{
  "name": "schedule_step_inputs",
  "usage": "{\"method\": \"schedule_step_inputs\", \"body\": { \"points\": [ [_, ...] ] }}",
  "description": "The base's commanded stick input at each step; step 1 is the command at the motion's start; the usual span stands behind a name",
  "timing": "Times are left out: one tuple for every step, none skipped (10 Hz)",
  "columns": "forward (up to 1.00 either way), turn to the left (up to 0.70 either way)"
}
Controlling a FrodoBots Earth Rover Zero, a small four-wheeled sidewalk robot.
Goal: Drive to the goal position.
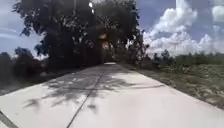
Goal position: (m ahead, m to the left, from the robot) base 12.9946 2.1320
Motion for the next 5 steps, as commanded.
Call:
{"method": "schedule_step_inputs", "body": {
  "points": [
    [0.85,0.0],
    [0.85,0.0],
    [0.85,0.0],
    [0.85,0.0],
    [0.85,0.0]
  ]
}}
